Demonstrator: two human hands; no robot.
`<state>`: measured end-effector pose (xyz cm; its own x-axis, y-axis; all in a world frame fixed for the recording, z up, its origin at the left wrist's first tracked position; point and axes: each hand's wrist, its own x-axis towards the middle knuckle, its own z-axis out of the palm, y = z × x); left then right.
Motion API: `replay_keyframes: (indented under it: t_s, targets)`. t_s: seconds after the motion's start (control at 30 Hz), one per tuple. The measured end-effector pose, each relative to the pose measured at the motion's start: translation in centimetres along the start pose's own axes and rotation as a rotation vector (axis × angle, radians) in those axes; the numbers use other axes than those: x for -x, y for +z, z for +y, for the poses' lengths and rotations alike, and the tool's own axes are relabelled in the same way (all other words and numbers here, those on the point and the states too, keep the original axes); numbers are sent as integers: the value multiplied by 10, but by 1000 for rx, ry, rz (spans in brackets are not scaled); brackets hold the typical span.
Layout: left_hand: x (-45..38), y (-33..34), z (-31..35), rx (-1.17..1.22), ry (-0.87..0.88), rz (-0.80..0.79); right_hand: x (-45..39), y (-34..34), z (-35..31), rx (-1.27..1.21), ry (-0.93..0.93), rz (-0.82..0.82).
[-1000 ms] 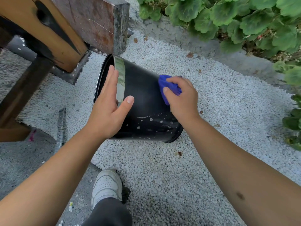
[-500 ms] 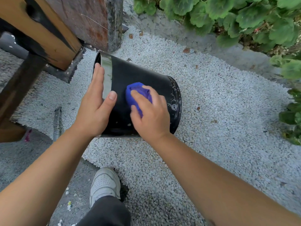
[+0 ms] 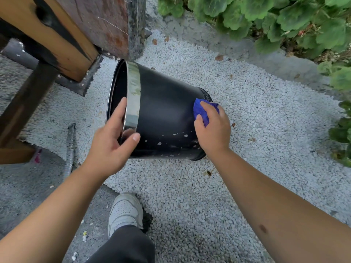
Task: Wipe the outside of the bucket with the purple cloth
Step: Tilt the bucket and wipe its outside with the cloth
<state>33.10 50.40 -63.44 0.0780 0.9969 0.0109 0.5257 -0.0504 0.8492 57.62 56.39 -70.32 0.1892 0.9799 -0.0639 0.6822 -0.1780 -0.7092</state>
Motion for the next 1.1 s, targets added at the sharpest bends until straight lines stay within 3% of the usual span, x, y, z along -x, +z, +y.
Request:
replay_keyframes:
  t_s: [0.27, 0.4, 0.5, 0.63, 0.8, 1.1]
  targets:
    - [-26, 11, 12, 235, -113, 60, -24, -20, -30, -266, 48, -43]
    - [-51, 11, 35, 305, -145, 93, -23, -30, -86, -424, -135, 17]
    - [-56, 11, 51, 395, -158, 53, -5, -28, -119, -412, -307, 30]
    - [-41, 25, 56, 120, 28, -121, 14, -20, -120, -340, -392, 4]
    - [-36, 23, 54, -249, 51, -1, 11, -10, -108, -212, -462, 13]
    - [-40, 15, 50, -286, -20, 72, -15, -15, -33, 15, -139, 24]
